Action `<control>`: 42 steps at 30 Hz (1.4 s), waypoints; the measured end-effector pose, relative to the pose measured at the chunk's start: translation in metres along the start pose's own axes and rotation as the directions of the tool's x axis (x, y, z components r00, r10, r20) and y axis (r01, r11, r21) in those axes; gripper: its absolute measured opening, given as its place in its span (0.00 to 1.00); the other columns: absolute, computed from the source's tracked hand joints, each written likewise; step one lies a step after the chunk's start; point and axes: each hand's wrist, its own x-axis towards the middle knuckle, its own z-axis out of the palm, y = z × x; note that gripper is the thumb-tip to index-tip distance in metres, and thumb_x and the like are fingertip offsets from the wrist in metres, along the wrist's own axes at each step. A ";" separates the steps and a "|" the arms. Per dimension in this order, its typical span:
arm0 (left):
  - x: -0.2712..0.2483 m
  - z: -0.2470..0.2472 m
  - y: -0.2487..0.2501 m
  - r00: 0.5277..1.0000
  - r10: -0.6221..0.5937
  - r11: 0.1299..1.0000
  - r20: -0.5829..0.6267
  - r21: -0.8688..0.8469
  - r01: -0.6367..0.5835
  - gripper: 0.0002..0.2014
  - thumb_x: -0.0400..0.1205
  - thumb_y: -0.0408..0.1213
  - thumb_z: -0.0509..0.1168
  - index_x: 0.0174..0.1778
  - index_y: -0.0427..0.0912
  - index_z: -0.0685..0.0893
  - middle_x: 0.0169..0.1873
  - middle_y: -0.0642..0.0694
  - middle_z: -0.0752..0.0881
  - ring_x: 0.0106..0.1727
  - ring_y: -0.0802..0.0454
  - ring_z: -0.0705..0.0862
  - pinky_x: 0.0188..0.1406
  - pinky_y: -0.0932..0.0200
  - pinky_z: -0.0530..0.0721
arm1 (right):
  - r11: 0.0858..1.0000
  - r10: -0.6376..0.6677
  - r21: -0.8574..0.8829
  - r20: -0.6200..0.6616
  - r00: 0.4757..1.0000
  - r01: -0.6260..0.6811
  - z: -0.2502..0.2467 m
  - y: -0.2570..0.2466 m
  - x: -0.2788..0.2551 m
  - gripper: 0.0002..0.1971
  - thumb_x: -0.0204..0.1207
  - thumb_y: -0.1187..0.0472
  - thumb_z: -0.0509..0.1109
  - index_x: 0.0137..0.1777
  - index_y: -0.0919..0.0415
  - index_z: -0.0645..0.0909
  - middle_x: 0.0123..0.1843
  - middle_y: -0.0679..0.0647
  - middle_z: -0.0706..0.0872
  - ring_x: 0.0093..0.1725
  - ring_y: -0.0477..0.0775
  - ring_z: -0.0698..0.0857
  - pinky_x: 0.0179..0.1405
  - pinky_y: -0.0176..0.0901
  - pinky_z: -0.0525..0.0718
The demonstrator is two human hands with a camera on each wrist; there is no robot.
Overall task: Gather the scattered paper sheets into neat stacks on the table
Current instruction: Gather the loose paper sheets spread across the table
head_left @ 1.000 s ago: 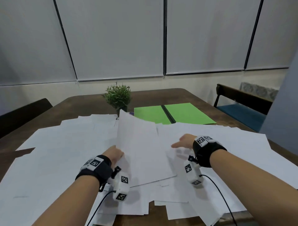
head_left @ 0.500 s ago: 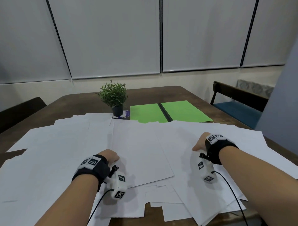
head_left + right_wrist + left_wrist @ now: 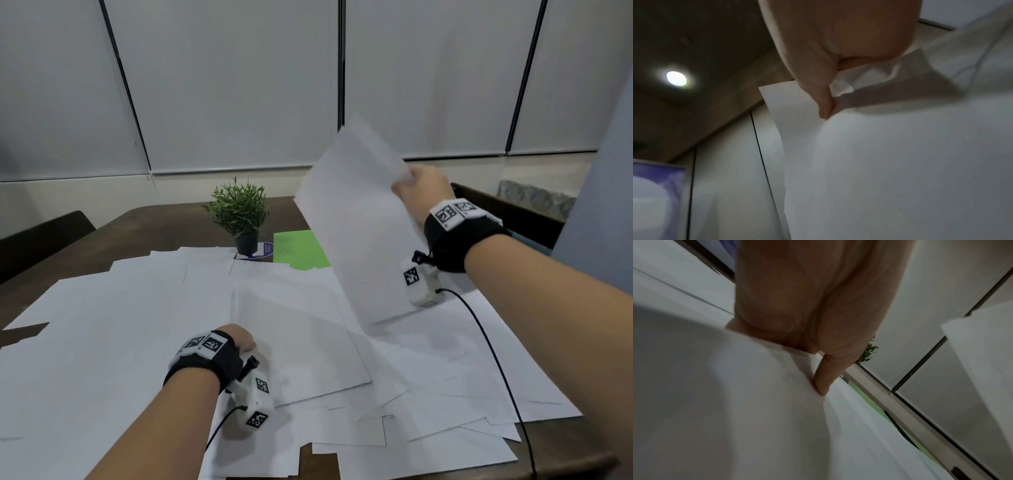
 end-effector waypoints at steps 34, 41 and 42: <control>-0.020 0.002 -0.025 0.864 0.197 0.590 -0.463 -0.648 -0.481 0.05 0.83 0.30 0.59 0.53 0.41 0.75 0.48 0.44 0.85 0.52 0.42 0.85 0.56 0.45 0.84 | 0.808 0.418 0.111 0.583 0.696 -0.579 0.182 0.048 -0.093 0.34 0.69 0.43 0.78 0.67 0.64 0.73 0.48 0.56 0.82 0.48 0.59 0.84 0.44 0.47 0.82; -0.040 -0.044 -0.005 0.673 0.264 0.381 -0.691 -0.566 -0.731 0.15 0.86 0.28 0.55 0.69 0.40 0.70 0.65 0.44 0.81 0.66 0.48 0.81 0.71 0.44 0.76 | 0.563 0.159 0.761 0.284 0.946 -0.323 0.151 -0.009 -0.074 0.14 0.71 0.74 0.73 0.53 0.59 0.81 0.53 0.61 0.88 0.51 0.60 0.88 0.58 0.61 0.85; -0.042 -0.049 -0.001 0.641 0.268 0.360 -0.720 -0.542 -0.759 0.16 0.86 0.28 0.54 0.70 0.40 0.69 0.66 0.44 0.81 0.66 0.49 0.81 0.71 0.47 0.76 | 0.545 0.134 0.791 0.246 0.960 -0.279 0.146 -0.019 -0.070 0.15 0.69 0.74 0.72 0.51 0.56 0.80 0.52 0.61 0.88 0.50 0.60 0.87 0.57 0.60 0.86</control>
